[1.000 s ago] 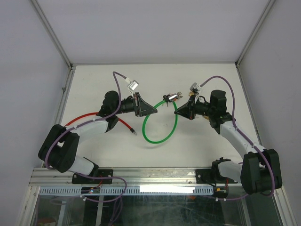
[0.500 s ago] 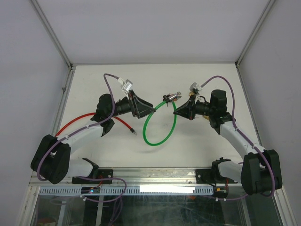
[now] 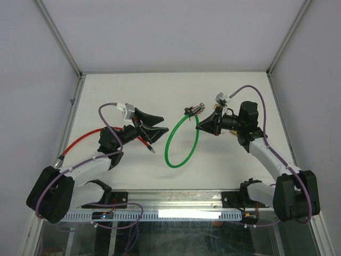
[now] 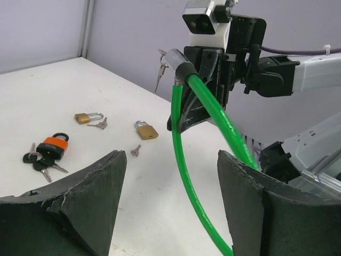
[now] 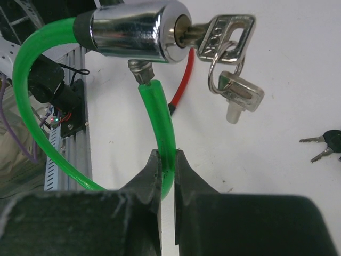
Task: Lock with the key
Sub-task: Lock the lock.
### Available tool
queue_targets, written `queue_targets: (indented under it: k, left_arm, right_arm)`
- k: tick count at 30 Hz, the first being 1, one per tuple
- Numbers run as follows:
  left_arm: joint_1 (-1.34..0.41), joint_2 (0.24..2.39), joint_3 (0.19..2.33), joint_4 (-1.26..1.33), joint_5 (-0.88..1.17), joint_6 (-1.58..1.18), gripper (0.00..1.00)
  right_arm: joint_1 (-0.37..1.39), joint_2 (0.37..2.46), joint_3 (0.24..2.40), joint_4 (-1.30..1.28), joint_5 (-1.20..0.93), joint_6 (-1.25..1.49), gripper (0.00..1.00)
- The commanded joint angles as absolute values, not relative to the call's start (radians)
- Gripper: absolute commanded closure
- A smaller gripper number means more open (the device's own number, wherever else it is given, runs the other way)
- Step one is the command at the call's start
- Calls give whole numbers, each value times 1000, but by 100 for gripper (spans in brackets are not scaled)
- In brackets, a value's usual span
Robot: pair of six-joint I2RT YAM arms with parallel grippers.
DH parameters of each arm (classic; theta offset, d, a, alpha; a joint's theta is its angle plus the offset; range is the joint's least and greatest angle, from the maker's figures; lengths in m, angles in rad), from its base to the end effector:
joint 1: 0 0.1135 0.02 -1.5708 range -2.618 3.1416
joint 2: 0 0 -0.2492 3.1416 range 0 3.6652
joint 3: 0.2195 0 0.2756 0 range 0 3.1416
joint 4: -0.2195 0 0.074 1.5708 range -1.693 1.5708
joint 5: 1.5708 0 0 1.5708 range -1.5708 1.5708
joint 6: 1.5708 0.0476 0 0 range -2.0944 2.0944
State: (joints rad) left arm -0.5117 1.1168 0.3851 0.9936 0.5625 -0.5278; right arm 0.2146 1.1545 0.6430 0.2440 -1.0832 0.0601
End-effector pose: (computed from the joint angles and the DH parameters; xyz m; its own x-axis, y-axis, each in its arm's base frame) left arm 0.2154 -0.1501 0.2320 -0.2398 -0.3540 -0.9040 0.8596 0.3554 -0.3672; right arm 0.2608 0.0999 0.2366 -0.3138 -0.0396 -0.9487 -0.9151 0.2792 0.2910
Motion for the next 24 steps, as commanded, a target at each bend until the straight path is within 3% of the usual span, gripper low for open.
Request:
queue_targets:
  k: [1, 8, 20, 24]
  left_arm:
    - [-518, 1222, 392, 1249, 620, -504, 32]
    - [-567, 1482, 473, 1575, 716, -557, 41]
    - [-654, 1628, 614, 1596, 723, -516, 48]
    - [-653, 1624, 587, 1599, 597, -502, 51]
  right_arm:
    - [219, 1104, 638, 418, -1172, 164, 100]
    - [219, 1101, 614, 516, -1208, 221, 100]
    - [219, 1098, 610, 532, -1203, 227, 100]
    - [215, 1092, 610, 529, -1198, 225, 100]
